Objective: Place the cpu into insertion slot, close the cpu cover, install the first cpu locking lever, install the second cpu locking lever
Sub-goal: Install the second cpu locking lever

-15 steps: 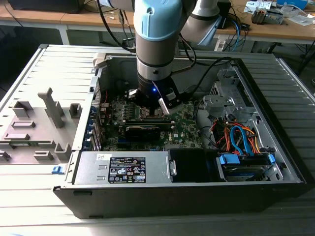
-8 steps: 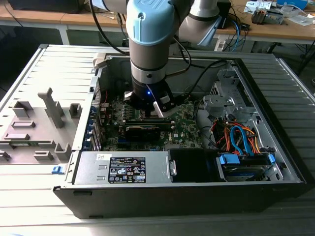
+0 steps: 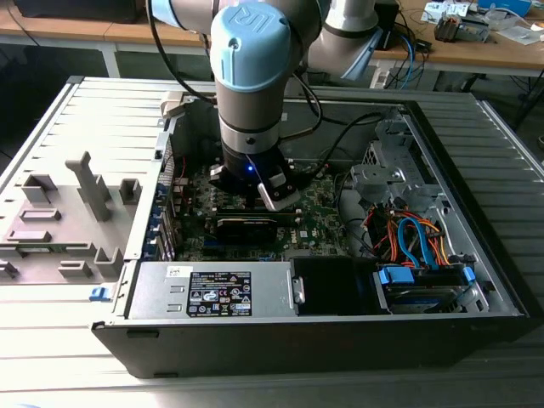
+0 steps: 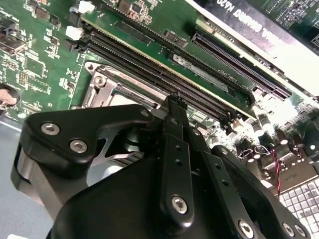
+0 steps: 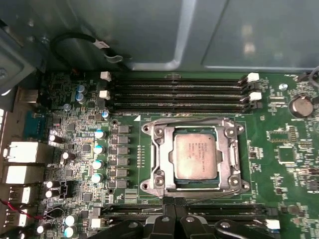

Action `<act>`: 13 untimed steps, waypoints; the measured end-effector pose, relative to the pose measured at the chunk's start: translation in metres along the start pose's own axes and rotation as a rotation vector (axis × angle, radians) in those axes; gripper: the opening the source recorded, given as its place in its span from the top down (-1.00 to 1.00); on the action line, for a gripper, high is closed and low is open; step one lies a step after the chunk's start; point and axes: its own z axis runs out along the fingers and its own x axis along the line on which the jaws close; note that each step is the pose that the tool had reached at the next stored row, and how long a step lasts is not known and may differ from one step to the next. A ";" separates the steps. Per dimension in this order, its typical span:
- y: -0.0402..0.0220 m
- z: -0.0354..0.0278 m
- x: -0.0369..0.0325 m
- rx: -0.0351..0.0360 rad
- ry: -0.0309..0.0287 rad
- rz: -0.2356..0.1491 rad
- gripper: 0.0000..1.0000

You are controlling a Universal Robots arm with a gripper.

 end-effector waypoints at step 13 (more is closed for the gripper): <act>-0.0012 0.0111 0.0099 0.0015 0.0213 0.001 0.77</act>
